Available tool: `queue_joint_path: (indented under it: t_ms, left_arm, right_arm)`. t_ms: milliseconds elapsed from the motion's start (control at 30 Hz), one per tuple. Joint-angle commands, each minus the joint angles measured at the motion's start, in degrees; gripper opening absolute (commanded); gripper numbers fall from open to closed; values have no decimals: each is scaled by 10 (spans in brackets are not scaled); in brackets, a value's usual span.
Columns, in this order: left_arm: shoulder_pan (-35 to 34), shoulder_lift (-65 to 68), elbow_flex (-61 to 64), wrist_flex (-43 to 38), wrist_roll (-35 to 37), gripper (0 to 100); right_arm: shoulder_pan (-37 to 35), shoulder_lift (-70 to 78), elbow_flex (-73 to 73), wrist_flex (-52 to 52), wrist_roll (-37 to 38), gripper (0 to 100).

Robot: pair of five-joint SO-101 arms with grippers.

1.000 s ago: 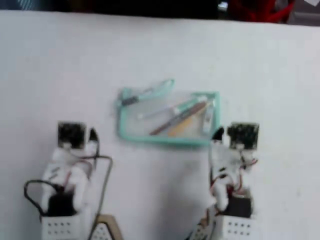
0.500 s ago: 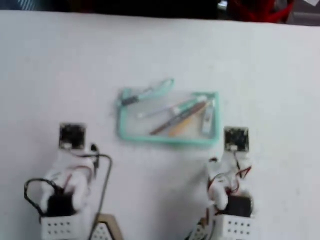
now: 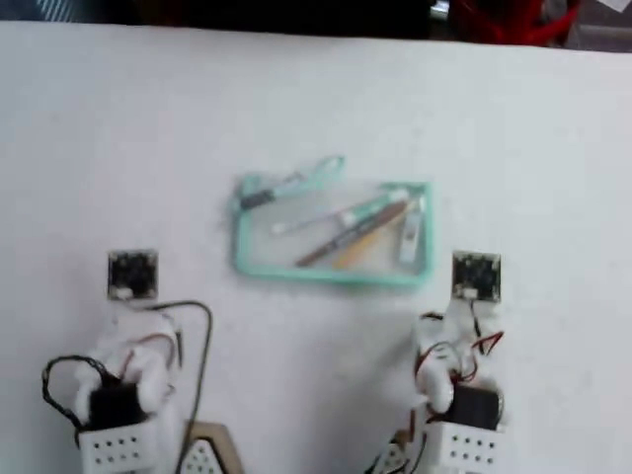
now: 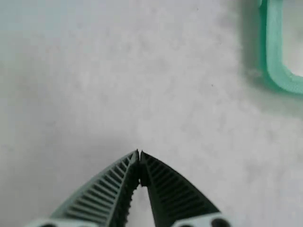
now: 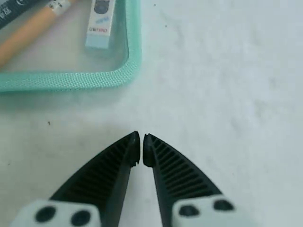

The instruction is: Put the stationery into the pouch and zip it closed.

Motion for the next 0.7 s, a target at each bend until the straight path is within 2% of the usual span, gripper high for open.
queue_joint_path:
  t_ms: [0,100,667]
  left_arm:
    - [-4,-1,1,10,-3,24]
    - [-2,-1,1,10,-2,24]
    - [-4,0,1,9,-1,24]
  right_arm:
    - [-31,-1,4,21,1,20]
    - [-41,-1,-2,51,0,19]
    - [-43,-1,-2,51,0,20]
